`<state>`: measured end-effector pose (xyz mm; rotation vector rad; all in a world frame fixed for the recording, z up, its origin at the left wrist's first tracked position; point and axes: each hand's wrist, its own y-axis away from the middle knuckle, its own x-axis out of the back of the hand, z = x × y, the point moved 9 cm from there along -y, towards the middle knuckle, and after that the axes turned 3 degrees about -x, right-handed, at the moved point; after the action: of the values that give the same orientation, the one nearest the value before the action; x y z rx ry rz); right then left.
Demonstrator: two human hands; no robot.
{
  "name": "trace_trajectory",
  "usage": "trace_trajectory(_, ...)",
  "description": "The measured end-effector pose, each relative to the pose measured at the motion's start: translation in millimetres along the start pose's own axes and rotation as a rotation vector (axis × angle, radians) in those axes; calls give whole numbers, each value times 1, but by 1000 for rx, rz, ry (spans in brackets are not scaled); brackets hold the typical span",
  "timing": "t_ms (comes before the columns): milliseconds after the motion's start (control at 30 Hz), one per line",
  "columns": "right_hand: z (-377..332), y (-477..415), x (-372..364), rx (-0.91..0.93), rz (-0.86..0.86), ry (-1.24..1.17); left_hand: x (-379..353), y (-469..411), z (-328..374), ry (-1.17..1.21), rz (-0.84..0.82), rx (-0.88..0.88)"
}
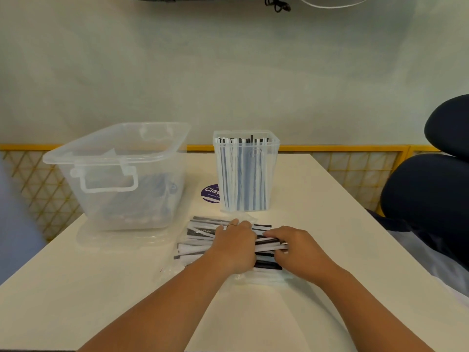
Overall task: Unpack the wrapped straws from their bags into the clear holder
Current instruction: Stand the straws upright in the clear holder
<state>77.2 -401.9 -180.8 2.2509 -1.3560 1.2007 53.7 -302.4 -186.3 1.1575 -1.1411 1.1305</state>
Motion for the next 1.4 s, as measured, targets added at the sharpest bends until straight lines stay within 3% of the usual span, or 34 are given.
trace_trajectory(200, 33, 8, 3, -292, 142, -774, 12, -3, 3, 1, 80, -18)
trace_trajectory(300, 47, 15, -8, -423, 194, -924, 16, -5, 7, 18, 104, -26)
trace_trajectory(600, 51, 15, -20, -466, 257, -929, 42, 0, 19, 293, 175, -44)
trace_trajectory(733, 50, 11, -21, -426, 269, -895, 65, 8, 27, 673, 190, -81)
trace_trajectory(900, 45, 7, -27, -405, 254, -821, 115, 23, 21, 1074, 382, -137)
trace_trajectory(1033, 37, 6, -27, -374, 253, -793, 162, 45, -6, 1182, 664, -179)
trace_trajectory(1133, 35, 4, -29, -371, 254, -792, 176, 52, -28, 1162, 757, -176)
trace_trajectory(1233, 31, 0, -35, -373, 236, -774, 164, 53, -49, 1136, 741, -72)
trace_trajectory(1400, 23, -5, -38, -364, 187, -722, 94, 42, -70, 1143, 574, 145)
